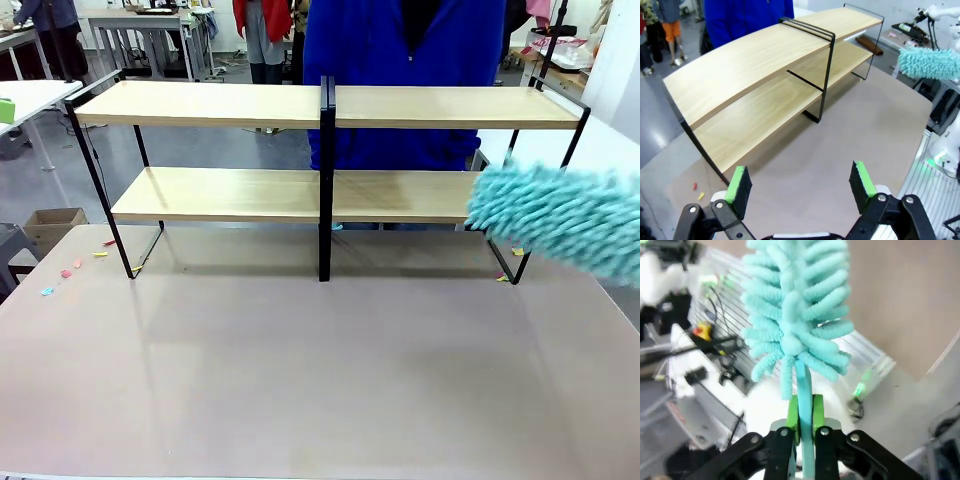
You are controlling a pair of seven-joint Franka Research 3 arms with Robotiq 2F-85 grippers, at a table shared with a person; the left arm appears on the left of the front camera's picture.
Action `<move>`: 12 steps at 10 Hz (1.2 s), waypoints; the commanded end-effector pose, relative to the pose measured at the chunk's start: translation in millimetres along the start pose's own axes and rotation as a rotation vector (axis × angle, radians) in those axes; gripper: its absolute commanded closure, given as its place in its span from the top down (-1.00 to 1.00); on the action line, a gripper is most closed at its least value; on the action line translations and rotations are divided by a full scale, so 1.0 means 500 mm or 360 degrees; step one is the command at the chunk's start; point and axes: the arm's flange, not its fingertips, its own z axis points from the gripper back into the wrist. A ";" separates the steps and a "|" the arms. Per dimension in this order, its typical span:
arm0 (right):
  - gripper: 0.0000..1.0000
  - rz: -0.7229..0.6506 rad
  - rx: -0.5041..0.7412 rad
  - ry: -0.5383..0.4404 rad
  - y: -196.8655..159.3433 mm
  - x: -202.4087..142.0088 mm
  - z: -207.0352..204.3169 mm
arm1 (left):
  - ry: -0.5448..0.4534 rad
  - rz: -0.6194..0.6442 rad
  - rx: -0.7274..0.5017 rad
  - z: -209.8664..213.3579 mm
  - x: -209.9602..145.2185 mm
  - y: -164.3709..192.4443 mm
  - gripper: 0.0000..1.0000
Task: Clean the shelves.
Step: Clean another randomly selected level of the Shelf with the Duster.
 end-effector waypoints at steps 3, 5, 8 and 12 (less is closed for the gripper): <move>-0.75 0.0143 -0.0024 -0.0144 -0.016 -0.026 0.050 | -0.0014 -0.0012 -0.0022 -0.003 -0.002 0.002 1.00; -0.75 0.0143 -0.0024 -0.0144 -0.016 -0.026 0.050 | -0.0014 -0.0012 -0.0022 -0.003 -0.002 0.002 1.00; -0.75 0.0074 -0.0058 -0.0221 -0.010 0.006 0.013 | -0.0014 -0.0012 -0.0022 -0.003 -0.002 0.002 1.00; -0.75 0.0138 -0.0079 -0.0070 0.023 0.080 -0.092 | -0.0014 -0.0012 -0.0022 -0.003 -0.002 0.002 1.00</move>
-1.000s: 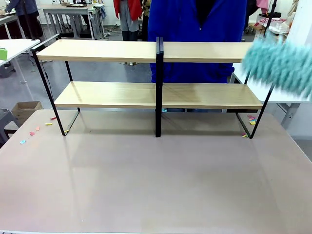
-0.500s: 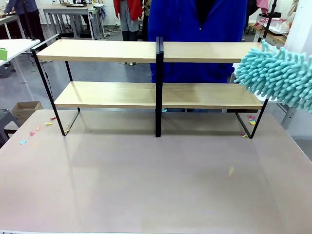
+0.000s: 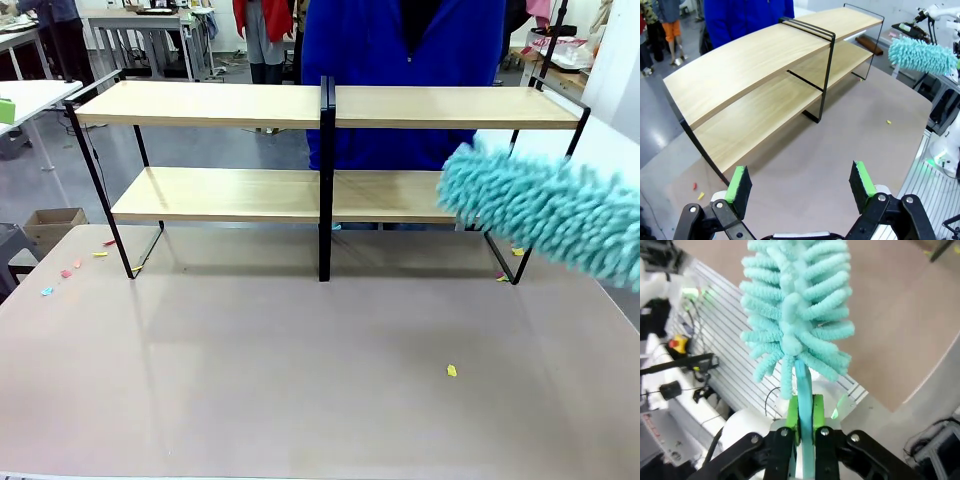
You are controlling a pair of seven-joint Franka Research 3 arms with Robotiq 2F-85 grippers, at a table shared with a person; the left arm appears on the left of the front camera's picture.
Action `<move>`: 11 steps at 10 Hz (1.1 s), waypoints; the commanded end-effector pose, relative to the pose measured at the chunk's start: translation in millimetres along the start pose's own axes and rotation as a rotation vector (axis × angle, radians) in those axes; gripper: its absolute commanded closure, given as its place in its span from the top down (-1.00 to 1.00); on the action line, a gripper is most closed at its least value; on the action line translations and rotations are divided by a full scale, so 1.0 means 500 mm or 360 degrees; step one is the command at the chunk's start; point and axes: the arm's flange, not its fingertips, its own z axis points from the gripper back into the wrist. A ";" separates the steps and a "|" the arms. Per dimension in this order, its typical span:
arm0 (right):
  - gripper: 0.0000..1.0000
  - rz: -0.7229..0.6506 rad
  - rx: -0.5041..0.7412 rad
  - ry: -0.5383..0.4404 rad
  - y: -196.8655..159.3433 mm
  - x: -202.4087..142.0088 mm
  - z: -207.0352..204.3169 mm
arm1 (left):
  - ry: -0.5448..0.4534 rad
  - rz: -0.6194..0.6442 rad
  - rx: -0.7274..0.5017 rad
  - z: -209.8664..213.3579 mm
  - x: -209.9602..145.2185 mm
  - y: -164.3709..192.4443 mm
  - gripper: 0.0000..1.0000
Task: Clean the shelves.
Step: Clean another randomly selected level of the Shelf with the Duster.
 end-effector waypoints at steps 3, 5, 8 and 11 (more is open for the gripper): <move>-0.75 -0.0013 0.0034 0.0246 0.061 0.073 -0.147 | -0.0015 -0.0012 -0.0021 -0.003 -0.002 0.002 1.00; -0.75 -0.0131 -0.0225 0.0288 0.090 0.126 -0.275 | -0.0015 -0.0012 -0.0021 -0.003 -0.002 0.002 1.00; -0.75 -0.0127 -0.0205 0.0315 0.088 0.115 -0.261 | -0.0015 -0.0012 -0.0021 -0.003 -0.002 0.002 1.00; -0.75 -0.0224 -0.0312 0.0288 0.032 0.204 -0.390 | -0.0015 -0.0012 -0.0021 -0.003 -0.002 0.002 1.00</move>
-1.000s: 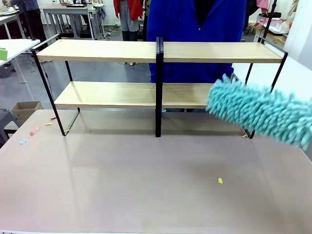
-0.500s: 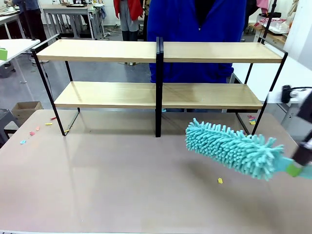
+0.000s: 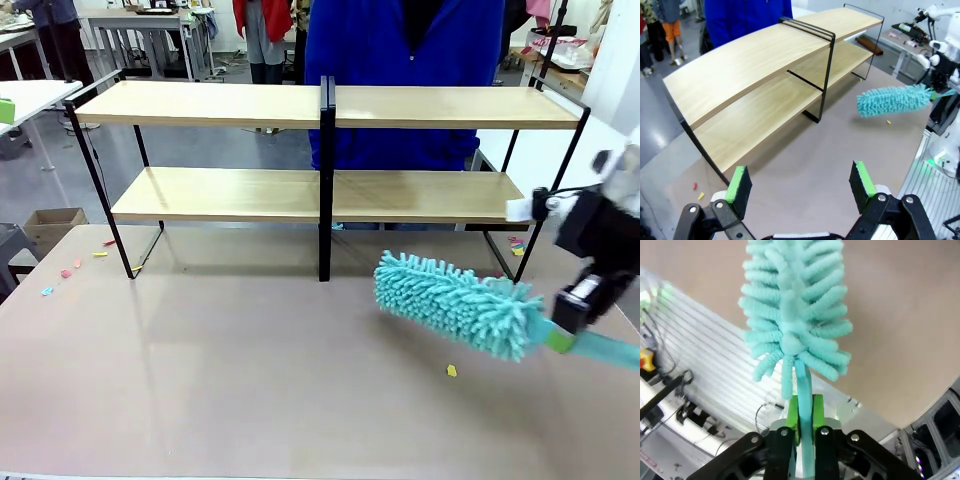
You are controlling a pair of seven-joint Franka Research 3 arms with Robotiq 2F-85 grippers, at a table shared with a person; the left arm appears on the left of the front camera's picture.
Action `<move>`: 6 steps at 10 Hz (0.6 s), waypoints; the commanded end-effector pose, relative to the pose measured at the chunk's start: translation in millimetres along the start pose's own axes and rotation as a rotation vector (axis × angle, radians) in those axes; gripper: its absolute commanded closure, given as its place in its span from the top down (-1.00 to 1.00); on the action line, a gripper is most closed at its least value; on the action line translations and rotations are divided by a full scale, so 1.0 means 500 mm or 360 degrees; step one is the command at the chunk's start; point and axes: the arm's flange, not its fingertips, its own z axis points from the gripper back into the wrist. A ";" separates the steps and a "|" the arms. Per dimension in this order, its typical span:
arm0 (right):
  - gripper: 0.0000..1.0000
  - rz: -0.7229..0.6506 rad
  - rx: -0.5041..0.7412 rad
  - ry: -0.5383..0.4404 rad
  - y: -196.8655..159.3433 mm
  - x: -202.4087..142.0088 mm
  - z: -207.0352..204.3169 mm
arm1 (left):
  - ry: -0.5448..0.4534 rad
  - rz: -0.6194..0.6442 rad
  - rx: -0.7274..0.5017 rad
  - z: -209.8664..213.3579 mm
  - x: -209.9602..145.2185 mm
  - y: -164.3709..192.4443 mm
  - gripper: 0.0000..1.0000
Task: Clean the shelves.
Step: Clean another randomly selected level of the Shelf with the Duster.
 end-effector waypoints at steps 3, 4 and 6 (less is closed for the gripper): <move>-0.75 -0.0389 -0.0204 -0.0170 -0.028 0.067 -0.123 | -0.0015 -0.0013 -0.0021 -0.003 -0.002 0.002 1.00; -0.75 -0.0441 -0.0222 -0.0087 -0.028 0.085 -0.155 | -0.0015 -0.0013 -0.0021 -0.003 -0.002 0.002 1.00; -0.75 -0.0343 -0.0142 -0.0151 -0.041 0.113 -0.074 | -0.0015 -0.0013 -0.0021 -0.003 -0.002 0.002 1.00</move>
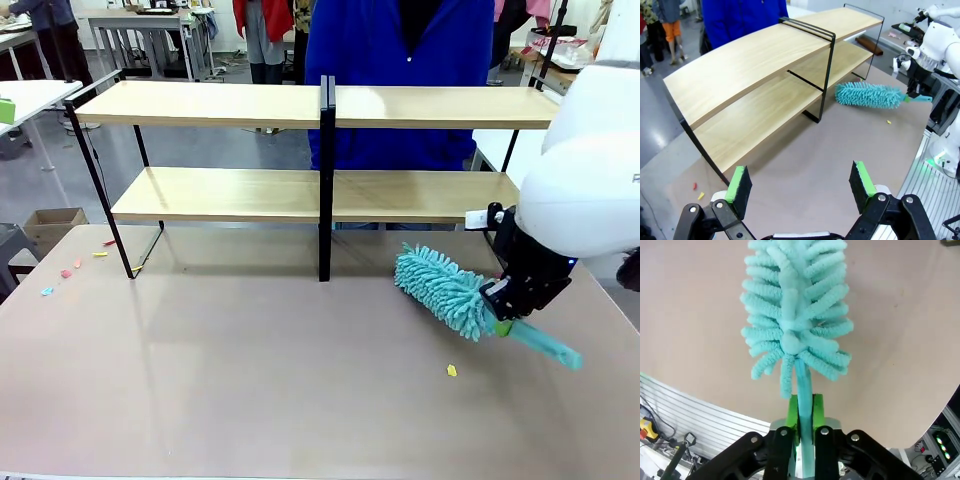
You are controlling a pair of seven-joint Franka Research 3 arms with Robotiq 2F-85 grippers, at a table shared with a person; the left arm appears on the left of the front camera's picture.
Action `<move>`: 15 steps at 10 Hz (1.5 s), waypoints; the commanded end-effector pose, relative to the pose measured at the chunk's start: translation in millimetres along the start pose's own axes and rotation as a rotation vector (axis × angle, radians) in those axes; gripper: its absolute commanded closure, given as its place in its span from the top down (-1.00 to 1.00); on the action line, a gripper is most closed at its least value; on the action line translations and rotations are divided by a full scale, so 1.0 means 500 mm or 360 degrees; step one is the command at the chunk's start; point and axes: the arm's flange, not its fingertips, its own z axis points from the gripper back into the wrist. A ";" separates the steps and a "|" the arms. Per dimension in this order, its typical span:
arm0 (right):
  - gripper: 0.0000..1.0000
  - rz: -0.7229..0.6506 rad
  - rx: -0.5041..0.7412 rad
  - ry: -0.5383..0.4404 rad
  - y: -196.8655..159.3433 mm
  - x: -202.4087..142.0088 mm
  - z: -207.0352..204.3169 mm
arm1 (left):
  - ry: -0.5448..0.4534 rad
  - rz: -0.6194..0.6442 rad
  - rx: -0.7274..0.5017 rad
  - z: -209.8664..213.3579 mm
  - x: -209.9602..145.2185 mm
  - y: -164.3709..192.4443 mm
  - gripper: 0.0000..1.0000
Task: Clean the shelves.
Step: Clean another randomly selected level of the Shelf with the Duster.
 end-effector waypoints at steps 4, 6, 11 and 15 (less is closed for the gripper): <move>-0.75 -0.0196 -0.0226 0.0014 0.010 0.035 -0.049 | -0.0015 -0.0013 -0.0021 -0.003 -0.002 0.002 1.00; -0.75 -0.0370 -0.0278 0.0081 -0.021 0.017 -0.079 | -0.0015 -0.0013 -0.0021 -0.003 -0.002 0.002 1.00; -0.75 -0.0646 -0.0453 0.0166 -0.069 -0.026 -0.100 | -0.0015 -0.0013 -0.0021 -0.003 -0.002 0.002 1.00; -0.75 -0.0818 -0.0450 0.0174 -0.107 -0.045 -0.096 | -0.0015 -0.0013 -0.0021 -0.003 -0.002 0.002 1.00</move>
